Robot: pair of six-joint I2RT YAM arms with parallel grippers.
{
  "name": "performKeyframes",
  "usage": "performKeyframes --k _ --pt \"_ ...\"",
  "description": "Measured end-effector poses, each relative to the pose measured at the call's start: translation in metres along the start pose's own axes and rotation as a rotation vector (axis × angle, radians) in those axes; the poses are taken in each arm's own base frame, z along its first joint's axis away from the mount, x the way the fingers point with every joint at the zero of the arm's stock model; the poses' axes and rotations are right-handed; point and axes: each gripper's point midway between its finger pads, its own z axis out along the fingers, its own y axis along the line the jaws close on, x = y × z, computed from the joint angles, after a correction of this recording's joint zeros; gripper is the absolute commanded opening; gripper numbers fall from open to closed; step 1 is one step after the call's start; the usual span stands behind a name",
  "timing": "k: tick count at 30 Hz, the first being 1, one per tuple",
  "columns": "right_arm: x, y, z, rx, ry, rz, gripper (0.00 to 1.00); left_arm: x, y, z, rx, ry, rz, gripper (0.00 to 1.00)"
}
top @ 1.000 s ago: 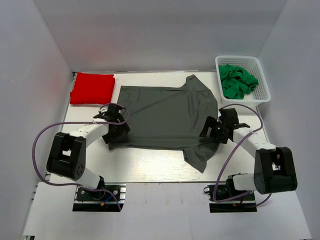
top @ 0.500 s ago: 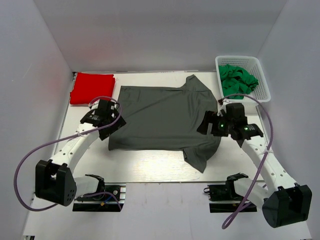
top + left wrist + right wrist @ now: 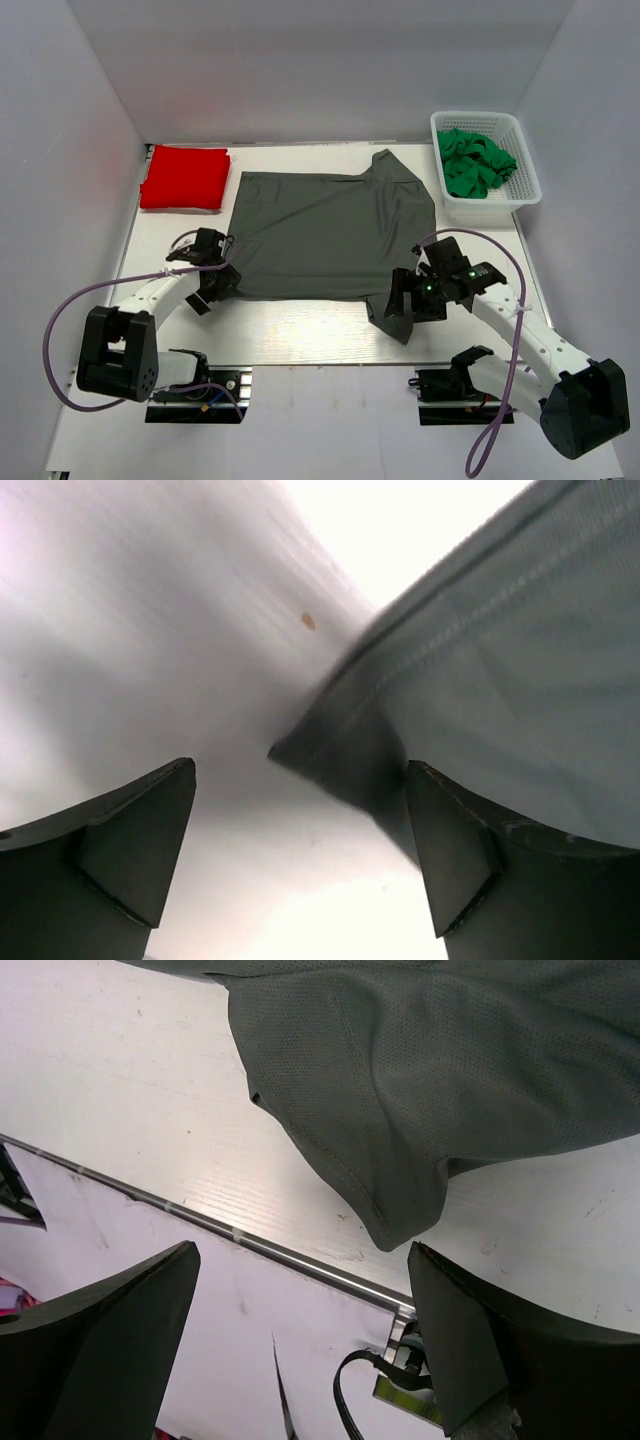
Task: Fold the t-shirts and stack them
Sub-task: Grap the side of the flattened tshirt closest away from the robot with both arms
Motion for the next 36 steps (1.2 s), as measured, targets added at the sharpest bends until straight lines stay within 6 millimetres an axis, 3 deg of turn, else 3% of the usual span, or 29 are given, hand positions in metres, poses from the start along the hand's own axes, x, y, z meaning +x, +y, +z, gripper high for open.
performKeyframes --k 4,7,8,11,16,25,30,33,34,35,36 --pt "0.001 0.001 0.001 0.004 0.002 0.013 0.9 0.0 0.003 0.009 -0.007 -0.002 -0.026 0.68" --pt "0.004 0.001 0.002 0.01 0.01 0.023 0.9 -0.003 0.0 0.011 0.009 -0.01 -0.039 0.35" --pt "0.005 0.0 0.003 0.015 0.013 0.028 0.9 -0.003 -0.001 0.011 0.014 -0.011 -0.043 0.18" --pt "0.011 -0.003 0.003 0.041 0.036 0.036 0.9 -0.002 -0.005 0.012 0.042 -0.012 -0.049 0.0" --pt "0.028 -0.009 0.009 0.096 0.095 0.061 0.9 0.0 -0.009 0.011 0.087 -0.007 -0.055 0.0" --pt "0.049 -0.033 0.032 0.234 0.146 0.167 0.73 0.005 -0.017 0.009 0.127 0.022 -0.056 0.0" --pt "0.051 -0.033 0.043 0.237 0.156 0.194 0.65 0.007 -0.017 0.008 0.129 0.032 -0.055 0.0" --pt "0.049 -0.03 0.046 0.233 0.148 0.204 0.5 0.009 -0.014 0.007 0.123 0.039 -0.053 0.0" --pt "0.046 -0.03 0.048 0.234 0.136 0.204 0.32 0.01 -0.013 0.007 0.12 0.041 -0.052 0.0" --pt "0.044 -0.031 0.049 0.239 0.123 0.202 0.0 0.011 -0.012 0.007 0.117 0.043 -0.049 0.0" --pt "0.041 -0.032 0.05 0.241 0.11 0.2 0.0 0.012 -0.01 0.006 0.111 0.046 -0.047 0.0"
